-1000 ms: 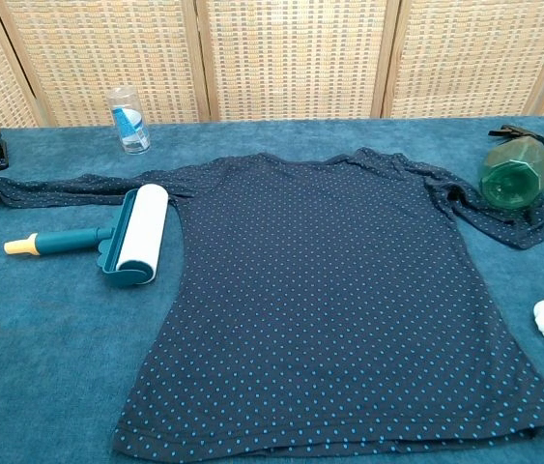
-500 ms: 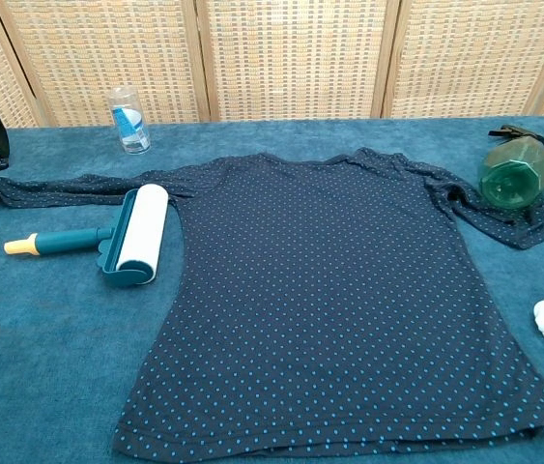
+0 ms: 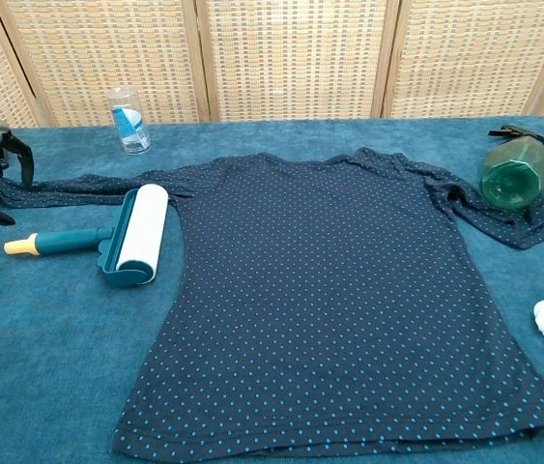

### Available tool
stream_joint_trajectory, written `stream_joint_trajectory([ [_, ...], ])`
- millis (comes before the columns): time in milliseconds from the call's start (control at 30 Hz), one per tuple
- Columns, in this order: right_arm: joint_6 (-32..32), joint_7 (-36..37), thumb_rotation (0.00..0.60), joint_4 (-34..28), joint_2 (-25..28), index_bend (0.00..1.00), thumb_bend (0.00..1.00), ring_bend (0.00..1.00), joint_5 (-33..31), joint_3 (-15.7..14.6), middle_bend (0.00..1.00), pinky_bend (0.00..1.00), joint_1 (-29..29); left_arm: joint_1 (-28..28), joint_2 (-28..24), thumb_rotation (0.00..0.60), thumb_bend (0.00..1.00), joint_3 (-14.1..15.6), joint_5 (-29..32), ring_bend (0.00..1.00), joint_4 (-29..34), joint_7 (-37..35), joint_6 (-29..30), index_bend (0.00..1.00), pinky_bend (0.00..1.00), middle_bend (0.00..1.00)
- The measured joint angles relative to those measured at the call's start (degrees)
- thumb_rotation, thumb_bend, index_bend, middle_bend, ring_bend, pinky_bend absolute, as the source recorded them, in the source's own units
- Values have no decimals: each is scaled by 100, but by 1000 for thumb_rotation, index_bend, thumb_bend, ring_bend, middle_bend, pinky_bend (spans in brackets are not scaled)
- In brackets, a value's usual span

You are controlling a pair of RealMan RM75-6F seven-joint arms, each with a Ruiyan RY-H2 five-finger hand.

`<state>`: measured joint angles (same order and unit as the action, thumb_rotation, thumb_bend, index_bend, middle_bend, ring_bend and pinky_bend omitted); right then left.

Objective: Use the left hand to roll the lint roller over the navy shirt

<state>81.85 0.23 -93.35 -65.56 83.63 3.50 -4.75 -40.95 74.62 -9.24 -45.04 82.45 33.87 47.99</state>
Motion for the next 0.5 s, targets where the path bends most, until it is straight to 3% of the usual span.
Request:
stream_joint_trajectory([
  [133, -11, 18, 600, 11, 1, 0, 47, 0, -15, 7, 0, 0, -4, -96, 158, 600, 85, 66, 144, 724, -154, 58, -35, 425, 649, 880],
  [333, -35, 43, 600, 48, -9, 0, 46, 0, -48, 18, 0, 0, -12, -270, 469, 600, 220, 192, 372, 724, -468, 188, -129, 428, 649, 880],
  [500, -60, 51, 600, 69, -20, 0, 46, 0, -76, 25, 0, 0, -22, -399, 650, 600, 212, 255, 477, 724, -630, 209, -181, 429, 649, 880],
])
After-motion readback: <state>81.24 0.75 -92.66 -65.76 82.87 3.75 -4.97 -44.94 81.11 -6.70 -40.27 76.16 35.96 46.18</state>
